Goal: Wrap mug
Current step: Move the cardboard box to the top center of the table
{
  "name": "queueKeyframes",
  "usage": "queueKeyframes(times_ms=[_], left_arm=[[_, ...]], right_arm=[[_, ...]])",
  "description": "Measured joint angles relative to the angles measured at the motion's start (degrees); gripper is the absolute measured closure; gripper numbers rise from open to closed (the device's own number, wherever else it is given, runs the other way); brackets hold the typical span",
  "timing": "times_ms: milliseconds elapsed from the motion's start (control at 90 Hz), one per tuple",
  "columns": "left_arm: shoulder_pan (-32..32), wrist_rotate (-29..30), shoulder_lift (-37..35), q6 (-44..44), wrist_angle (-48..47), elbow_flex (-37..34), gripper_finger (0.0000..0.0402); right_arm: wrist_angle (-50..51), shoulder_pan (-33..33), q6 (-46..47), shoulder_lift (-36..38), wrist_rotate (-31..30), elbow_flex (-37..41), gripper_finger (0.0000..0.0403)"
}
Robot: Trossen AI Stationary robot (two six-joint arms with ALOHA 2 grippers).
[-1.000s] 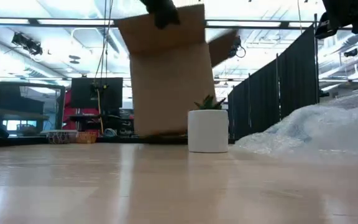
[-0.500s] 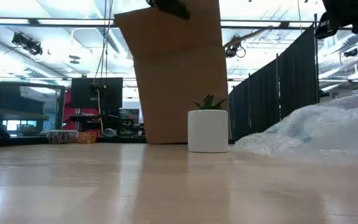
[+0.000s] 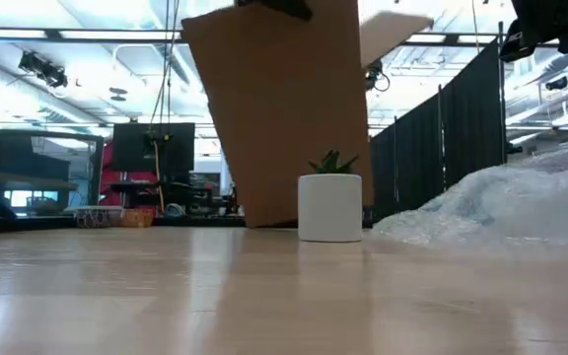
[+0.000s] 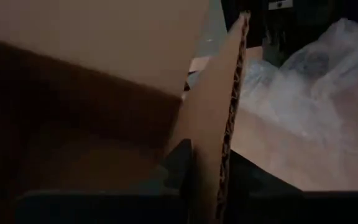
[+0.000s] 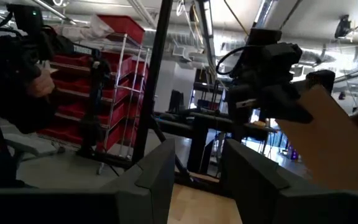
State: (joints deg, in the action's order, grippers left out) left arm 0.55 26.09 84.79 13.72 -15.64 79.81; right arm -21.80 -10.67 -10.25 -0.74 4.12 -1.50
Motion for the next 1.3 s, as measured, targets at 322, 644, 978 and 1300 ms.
queueKeyframes(times_ms=[322,644,978,1300], left_arm=[[1.0,0.0,0.0,2.6,-1.3,4.6,0.036],[1.2,0.2,-0.1,-3.8,-5.8,5.0,0.036],[1.8,0.1,-0.1,-11.7,-9.8,9.5,0.0326],[1.8,-2.2,-0.1,-13.2,-9.6,12.2,0.0275]], right_arm=[[0.0,0.0,0.0,0.0,0.0,0.0,0.0286],[0.0,0.0,0.0,0.0,0.0,0.0,0.0286],[0.0,0.0,0.0,0.0,0.0,0.0,0.0286],[0.0,0.0,0.0,0.0,0.0,0.0,0.0286]])
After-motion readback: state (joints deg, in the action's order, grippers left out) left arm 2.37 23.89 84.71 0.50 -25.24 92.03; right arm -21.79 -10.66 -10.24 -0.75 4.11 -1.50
